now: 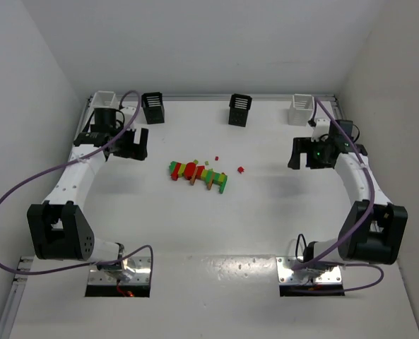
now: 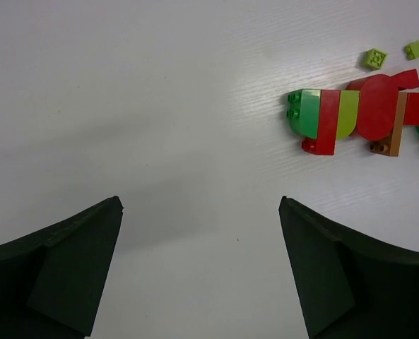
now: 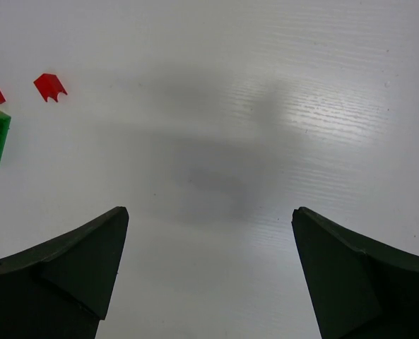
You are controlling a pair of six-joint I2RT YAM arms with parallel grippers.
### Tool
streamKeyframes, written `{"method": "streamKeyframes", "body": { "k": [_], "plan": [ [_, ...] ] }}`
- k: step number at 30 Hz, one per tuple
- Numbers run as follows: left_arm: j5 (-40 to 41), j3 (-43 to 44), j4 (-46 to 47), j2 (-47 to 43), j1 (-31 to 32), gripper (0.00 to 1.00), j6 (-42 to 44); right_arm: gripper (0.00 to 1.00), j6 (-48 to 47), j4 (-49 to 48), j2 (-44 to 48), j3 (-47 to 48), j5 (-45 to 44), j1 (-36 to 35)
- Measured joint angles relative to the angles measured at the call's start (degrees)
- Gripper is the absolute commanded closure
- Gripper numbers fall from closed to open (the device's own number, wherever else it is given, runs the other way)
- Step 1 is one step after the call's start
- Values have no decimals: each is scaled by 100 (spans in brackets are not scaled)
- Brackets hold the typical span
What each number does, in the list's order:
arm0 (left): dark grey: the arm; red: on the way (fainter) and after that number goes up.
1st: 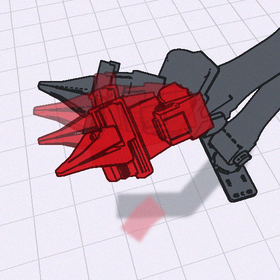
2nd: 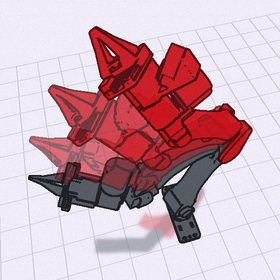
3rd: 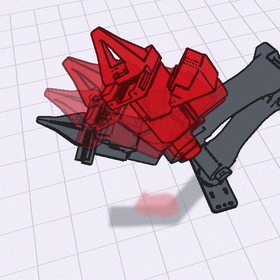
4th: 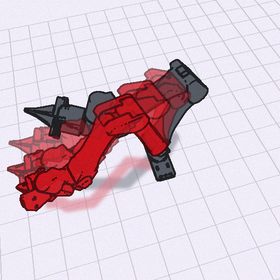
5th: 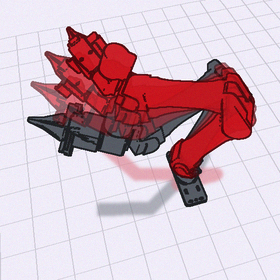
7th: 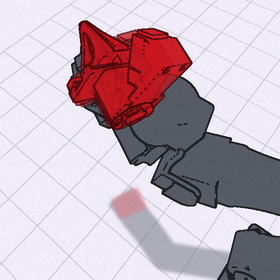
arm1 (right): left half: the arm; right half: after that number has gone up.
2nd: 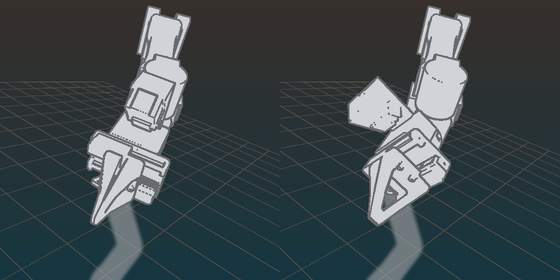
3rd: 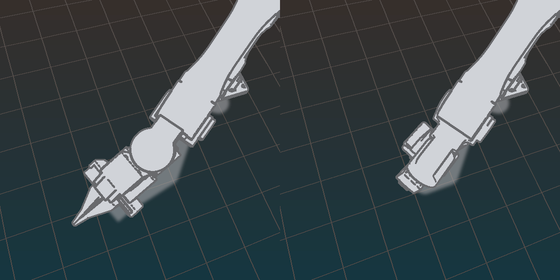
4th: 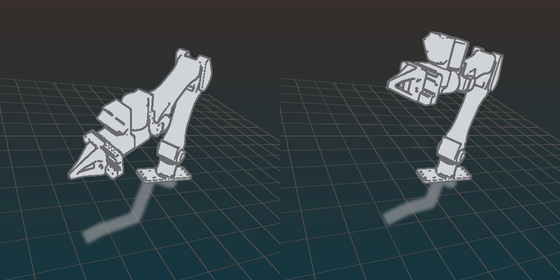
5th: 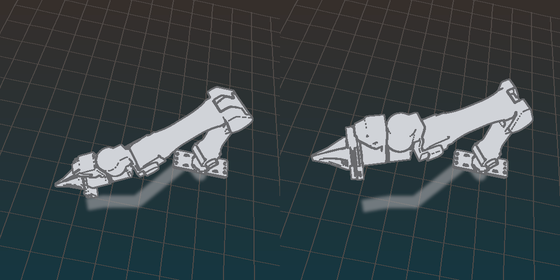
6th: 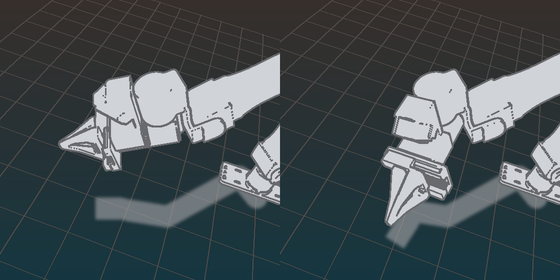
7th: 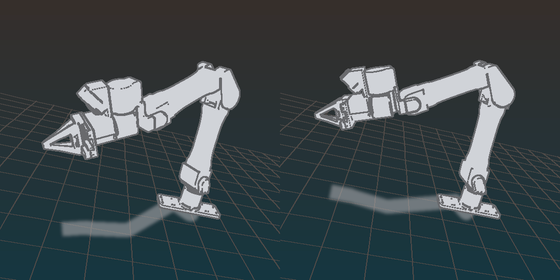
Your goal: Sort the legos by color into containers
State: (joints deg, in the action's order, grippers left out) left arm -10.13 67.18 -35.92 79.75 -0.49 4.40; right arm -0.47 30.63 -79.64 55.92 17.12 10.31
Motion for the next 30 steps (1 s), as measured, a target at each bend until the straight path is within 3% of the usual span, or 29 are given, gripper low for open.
{"method": "streamKeyframes", "body": {
  "k": [15,20,26,30],
  "plan": [
    [-767,-9,-61,0,229,2,758,1,-341,490,-758,367,315,0],
    [-835,-28,-107,2,876,6,1185,1,-470,621,-844,402,713,0],
    [-758,-105,-238,162,2120,11,1958,1,-584,763,-1062,520,1198,0],
    [-968,-133,-330,398,2371,12,2564,1,-761,905,-1134,546,1475,0]
  ]
}}
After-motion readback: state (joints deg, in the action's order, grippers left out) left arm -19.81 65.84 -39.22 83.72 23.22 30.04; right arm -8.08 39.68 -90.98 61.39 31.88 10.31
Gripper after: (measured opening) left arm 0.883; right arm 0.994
